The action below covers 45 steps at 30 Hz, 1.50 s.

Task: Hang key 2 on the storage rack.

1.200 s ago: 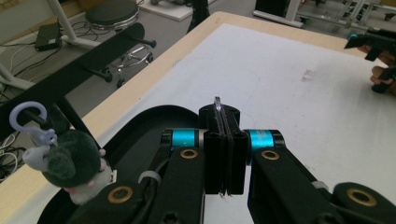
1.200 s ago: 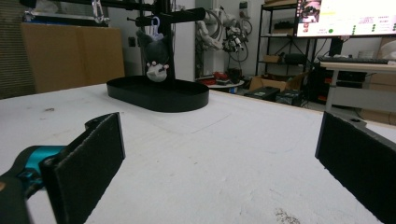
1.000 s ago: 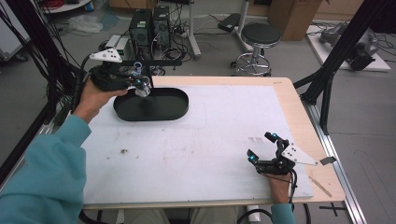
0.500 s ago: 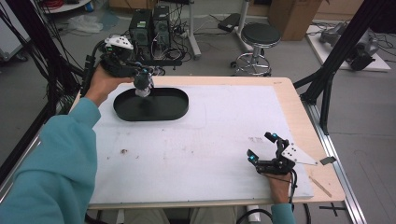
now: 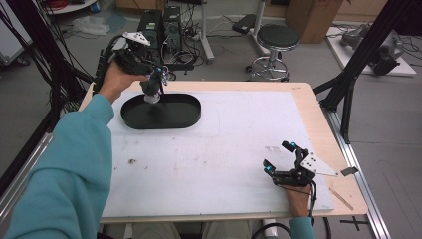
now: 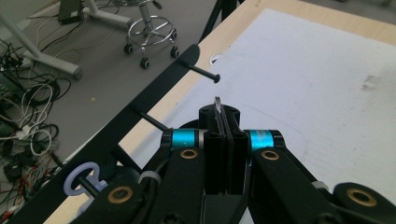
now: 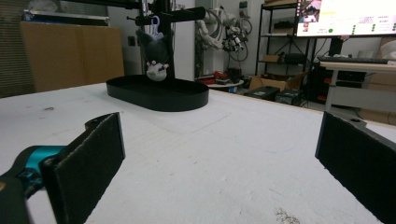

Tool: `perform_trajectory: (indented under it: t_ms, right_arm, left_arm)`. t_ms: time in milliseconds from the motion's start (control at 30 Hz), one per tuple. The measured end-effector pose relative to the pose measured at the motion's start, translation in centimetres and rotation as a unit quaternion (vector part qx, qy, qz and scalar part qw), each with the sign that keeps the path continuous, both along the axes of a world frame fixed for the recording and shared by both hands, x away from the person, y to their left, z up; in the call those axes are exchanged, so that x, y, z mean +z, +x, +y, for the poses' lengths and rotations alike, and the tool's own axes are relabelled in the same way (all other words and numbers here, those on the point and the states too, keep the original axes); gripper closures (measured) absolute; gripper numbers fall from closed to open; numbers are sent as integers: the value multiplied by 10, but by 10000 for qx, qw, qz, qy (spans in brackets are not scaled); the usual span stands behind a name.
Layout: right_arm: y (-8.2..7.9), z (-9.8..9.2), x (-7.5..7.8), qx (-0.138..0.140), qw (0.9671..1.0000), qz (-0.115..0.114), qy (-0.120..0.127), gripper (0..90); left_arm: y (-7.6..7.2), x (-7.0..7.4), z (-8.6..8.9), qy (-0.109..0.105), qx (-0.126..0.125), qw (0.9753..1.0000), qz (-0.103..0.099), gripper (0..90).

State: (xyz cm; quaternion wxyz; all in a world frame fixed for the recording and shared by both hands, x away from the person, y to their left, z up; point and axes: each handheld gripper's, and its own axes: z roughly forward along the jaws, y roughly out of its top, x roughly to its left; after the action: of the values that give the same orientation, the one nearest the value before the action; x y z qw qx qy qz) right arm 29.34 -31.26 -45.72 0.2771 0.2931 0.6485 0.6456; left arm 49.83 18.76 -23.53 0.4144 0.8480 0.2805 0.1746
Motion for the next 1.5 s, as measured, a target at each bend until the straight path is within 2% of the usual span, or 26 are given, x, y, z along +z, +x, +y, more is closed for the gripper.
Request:
perform_trajectory:
  t_ms: [133, 400, 633, 700, 1500]
  right_arm:
    - [0, 0, 0, 1, 10000, 5, -13, 6]
    - [0, 0, 0, -5, 10000, -2, 7, 6]
    - [0, 0, 0, -7, 10000, -39, -20, 6]
    - [0, 0, 0, -7, 10000, 13, 0, 6]
    - [0, 0, 0, -12, 10000, -4, -2, 6]
  left_arm:
    - [6, -6, 3, 36, 86, 9999, 94, 884]
    - [14, -14, -2, 152, 66, 9997, 156, 884]
    - [20, -21, -4, 182, 148, 9995, 222, 884]
    - [22, -22, -3, 165, 173, 9994, 234, 884]
    - [29, -29, -3, 181, 356, 9988, 268, 884]
